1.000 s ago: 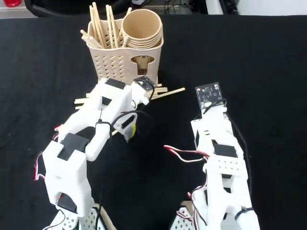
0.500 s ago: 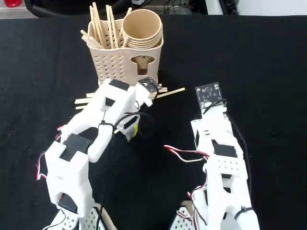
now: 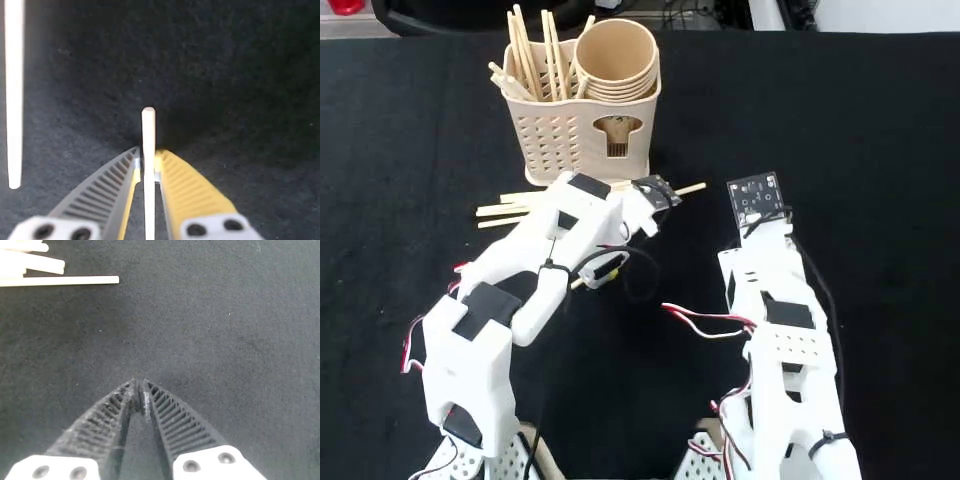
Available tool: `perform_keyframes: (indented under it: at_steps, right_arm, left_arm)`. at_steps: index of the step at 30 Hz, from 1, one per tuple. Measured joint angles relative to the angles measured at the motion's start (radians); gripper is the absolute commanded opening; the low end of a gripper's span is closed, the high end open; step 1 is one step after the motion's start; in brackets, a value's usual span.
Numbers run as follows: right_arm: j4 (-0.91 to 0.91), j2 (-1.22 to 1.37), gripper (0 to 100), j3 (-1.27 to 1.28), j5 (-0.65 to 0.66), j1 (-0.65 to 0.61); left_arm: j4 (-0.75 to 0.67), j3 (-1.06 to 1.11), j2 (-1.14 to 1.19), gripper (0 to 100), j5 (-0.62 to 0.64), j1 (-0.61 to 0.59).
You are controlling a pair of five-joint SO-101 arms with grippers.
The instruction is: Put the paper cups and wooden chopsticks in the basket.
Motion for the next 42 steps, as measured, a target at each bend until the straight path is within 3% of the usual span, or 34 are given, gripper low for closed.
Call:
perform_keyframes:
  at_steps: [9,14,20,28,35,42]
  right_arm:
    - [0.0,0.0,1.3,0.0,0.0,0.0]
    - [0.0,0.0,1.3,0.0,0.0,0.0]
    - [0.0,0.0,1.3,0.0,0.0,0.0]
    - [0.0,0.0,1.3,0.0,0.0,0.0]
    - [0.0,0.0,1.3,0.0,0.0,0.0]
    - [0.0,0.0,1.3,0.0,0.0,0.0]
  left_arm:
    - [0.0,0.011,-0.02,3,0.0,0.006]
    - [-0.008,0.095,-0.155,3,0.0,0.003]
    - [-0.126,0.368,-0.582,3,0.02,-0.005]
    - [-0.333,0.743,-1.323,3,0.028,-0.061]
    - [-0.675,0.753,-1.817,3,0.169,-0.15]
    - [-0.806,0.408,-1.715,3,0.207,-0.16]
